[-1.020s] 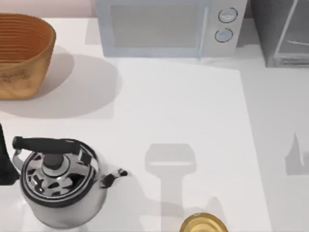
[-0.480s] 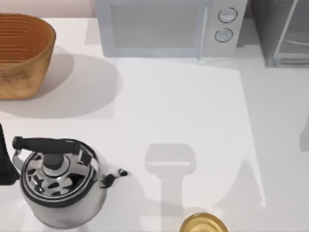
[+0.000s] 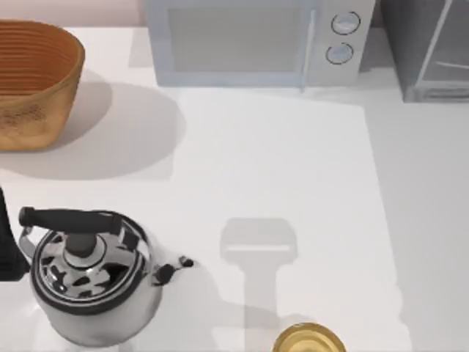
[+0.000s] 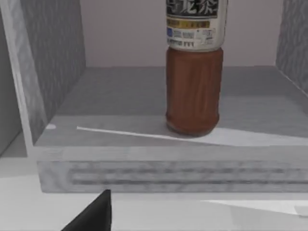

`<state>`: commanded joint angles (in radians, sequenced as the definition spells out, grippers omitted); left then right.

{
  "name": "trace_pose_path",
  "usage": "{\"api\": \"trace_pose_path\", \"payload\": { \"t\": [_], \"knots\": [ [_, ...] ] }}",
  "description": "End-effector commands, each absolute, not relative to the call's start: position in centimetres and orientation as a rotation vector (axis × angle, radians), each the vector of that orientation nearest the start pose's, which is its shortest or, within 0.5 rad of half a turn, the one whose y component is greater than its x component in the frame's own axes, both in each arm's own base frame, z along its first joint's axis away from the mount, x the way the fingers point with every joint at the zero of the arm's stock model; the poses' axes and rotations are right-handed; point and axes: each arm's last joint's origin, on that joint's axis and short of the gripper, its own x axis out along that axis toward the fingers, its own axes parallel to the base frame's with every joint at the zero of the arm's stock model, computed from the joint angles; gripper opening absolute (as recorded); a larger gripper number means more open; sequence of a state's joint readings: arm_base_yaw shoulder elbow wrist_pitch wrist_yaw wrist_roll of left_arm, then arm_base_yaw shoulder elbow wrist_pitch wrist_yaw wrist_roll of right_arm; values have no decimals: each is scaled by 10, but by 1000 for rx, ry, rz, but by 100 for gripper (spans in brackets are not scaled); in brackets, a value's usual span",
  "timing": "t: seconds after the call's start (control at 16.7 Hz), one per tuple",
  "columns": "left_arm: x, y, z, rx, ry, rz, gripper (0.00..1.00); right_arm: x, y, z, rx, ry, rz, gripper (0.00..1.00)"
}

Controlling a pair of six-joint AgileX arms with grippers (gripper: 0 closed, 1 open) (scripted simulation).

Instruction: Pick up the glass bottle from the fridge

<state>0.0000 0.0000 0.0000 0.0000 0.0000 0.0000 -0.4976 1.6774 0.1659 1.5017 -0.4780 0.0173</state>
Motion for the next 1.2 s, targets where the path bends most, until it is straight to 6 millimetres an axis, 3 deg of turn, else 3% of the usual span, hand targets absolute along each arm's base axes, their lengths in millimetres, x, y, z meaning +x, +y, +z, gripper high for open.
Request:
{"api": "trace_pose_path", "payload": {
  "t": [0.24,0.66,0.96,1.2],
  "knots": [
    [106,-1,160,0,0,0,100,205,-102,110,0,0,0,100],
    [106,-1,160,0,0,0,100,209,-100,108,6,11,11,100],
    [106,-1,160,0,0,0,100,263,-102,103,23,52,29,100],
    [106,-1,160,0,0,0,100,334,-122,132,-21,-48,-28,100]
  ]
}}
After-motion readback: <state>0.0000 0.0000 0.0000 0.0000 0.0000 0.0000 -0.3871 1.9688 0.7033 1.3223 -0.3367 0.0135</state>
